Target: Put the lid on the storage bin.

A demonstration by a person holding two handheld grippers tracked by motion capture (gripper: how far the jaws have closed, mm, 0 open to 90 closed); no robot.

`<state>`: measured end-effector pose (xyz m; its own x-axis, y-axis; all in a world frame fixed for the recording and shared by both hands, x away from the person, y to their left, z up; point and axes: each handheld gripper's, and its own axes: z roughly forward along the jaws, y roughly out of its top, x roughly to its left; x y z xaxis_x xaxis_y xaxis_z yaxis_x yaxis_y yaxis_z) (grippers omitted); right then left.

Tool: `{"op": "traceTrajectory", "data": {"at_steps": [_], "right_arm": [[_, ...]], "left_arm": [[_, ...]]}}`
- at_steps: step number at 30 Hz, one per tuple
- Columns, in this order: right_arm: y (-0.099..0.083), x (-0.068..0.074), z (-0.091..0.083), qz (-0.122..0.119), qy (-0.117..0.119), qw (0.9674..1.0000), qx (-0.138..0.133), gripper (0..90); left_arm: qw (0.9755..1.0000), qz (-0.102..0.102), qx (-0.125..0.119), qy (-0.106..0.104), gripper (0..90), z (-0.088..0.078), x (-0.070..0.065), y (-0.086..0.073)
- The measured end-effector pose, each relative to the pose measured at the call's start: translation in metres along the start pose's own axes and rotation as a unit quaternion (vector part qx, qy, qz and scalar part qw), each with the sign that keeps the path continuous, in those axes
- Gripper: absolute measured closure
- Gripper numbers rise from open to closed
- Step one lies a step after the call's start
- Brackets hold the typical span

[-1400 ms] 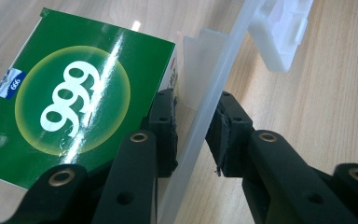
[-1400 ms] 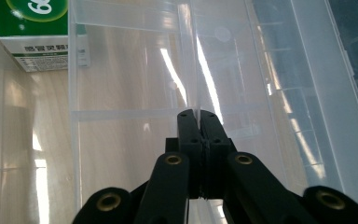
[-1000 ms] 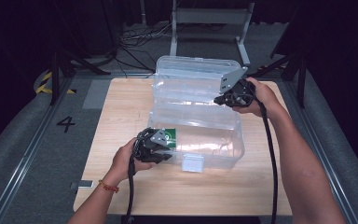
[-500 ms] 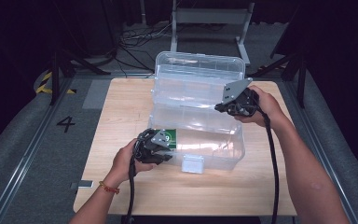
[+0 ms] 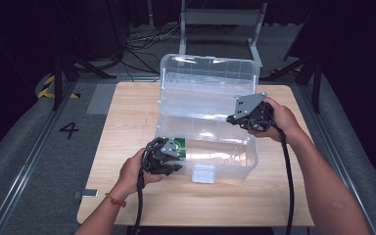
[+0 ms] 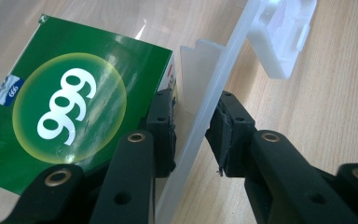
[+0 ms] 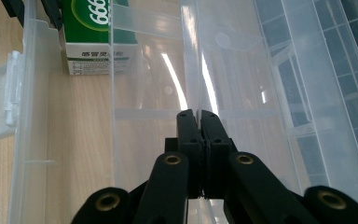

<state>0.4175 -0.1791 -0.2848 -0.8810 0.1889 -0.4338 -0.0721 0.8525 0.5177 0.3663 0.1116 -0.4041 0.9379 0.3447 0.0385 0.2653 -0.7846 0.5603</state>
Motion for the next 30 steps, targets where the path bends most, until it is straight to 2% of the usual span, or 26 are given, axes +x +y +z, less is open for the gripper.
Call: {"op": "traceTrajectory", "data": {"at_steps": [11, 19, 22, 27, 29, 30], "right_arm": [[-0.003, 0.015, -0.004, -0.012, 0.002, 0.9999, -0.005, 88.8], [-0.009, 0.022, -0.006, -0.003, -0.002, 0.9999, -0.015, 88.5], [-0.012, 0.025, -0.006, 0.004, 0.001, 0.9997, -0.024, 88.5], [-0.015, 0.030, -0.006, 0.002, 0.003, 0.9995, -0.032, 88.5], [-0.016, 0.032, -0.006, 0.005, 0.003, 0.9994, -0.033, 88.5], [-0.016, 0.033, -0.006, 0.003, 0.003, 0.9995, -0.033, 88.5]], "left_arm": [[1.0000, 0.001, -0.001, 0.008, 70.4, 0.001, -0.005, 0.002], [0.9999, -0.002, -0.005, 0.012, 69.4, 0.001, -0.006, 0.001], [0.9999, -0.006, -0.011, 0.012, 68.8, 0.001, -0.006, 0.000], [0.9996, -0.012, -0.016, 0.019, 67.2, 0.000, -0.009, 0.000], [0.9991, -0.012, -0.028, 0.029, 66.2, -0.002, -0.010, -0.003], [0.9990, -0.013, -0.034, 0.026, 64.2, -0.003, -0.010, -0.004]]}}
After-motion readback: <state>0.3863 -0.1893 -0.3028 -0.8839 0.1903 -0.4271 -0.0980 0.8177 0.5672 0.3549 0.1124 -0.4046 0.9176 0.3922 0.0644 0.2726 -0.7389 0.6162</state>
